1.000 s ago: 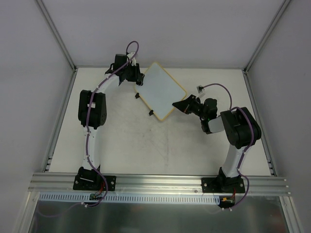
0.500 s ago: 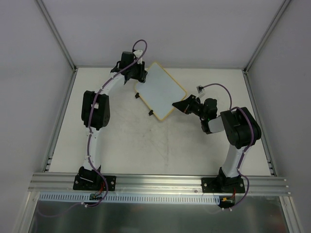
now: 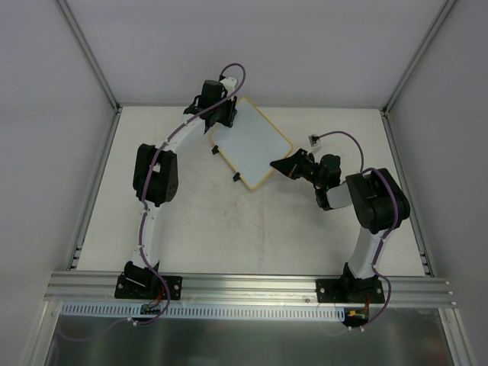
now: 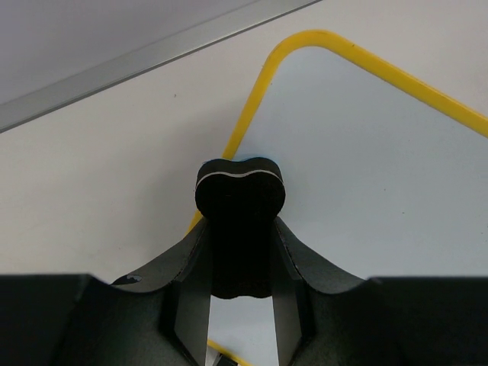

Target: Erase the whiteboard

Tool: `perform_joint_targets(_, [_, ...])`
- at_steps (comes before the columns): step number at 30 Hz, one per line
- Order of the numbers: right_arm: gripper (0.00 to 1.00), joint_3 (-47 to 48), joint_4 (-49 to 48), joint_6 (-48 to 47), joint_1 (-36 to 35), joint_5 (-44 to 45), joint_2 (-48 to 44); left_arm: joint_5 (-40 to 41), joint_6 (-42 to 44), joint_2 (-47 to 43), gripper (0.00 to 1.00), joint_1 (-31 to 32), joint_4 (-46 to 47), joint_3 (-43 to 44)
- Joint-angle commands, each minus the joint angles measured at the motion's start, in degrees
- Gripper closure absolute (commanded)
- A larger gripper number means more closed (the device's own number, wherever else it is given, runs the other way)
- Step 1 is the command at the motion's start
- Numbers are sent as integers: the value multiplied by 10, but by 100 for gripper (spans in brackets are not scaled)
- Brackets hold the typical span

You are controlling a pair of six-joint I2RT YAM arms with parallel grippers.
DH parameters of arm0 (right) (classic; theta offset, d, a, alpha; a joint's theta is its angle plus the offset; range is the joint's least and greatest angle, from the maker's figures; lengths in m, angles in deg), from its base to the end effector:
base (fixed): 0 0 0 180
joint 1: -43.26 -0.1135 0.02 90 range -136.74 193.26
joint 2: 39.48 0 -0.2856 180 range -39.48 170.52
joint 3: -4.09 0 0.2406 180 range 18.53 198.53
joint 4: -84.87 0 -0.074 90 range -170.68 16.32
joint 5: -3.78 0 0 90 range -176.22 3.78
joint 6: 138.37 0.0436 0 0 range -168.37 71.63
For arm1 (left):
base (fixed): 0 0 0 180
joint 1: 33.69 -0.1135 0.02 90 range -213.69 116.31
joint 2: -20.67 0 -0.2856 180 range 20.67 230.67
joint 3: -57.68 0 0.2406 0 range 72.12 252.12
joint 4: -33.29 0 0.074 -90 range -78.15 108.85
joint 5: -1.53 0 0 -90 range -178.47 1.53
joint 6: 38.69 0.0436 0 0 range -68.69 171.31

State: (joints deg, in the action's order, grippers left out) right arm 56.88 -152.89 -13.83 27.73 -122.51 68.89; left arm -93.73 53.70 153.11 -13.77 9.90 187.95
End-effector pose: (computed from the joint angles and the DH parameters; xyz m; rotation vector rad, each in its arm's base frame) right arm 0.3352 0.1199 0.1902 -0.2686 1.6409 1.1593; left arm 0.5243 -0.1942 0.2645 0.4495 1.9762 -0.2865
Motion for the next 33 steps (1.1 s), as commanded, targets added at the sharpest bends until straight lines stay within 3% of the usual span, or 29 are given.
perform_joint_targets(1, [100, 17, -109, 13, -15, -49, -26, 49, 10, 7, 100, 5, 3, 26])
perform_joint_targets(9, [100, 17, -110, 12, -15, -49, -26, 105, 3, 16, 100, -7, -17, 40])
perform_joint_targets(16, [100, 16, -109, 12, -14, -48, -26, 35, 9, 11, 100, -1, -21, 28])
perform_joint_targets(33, [100, 16, -111, 16, -15, -48, -26, -31, -6, -31, 100, 39, -25, -76])
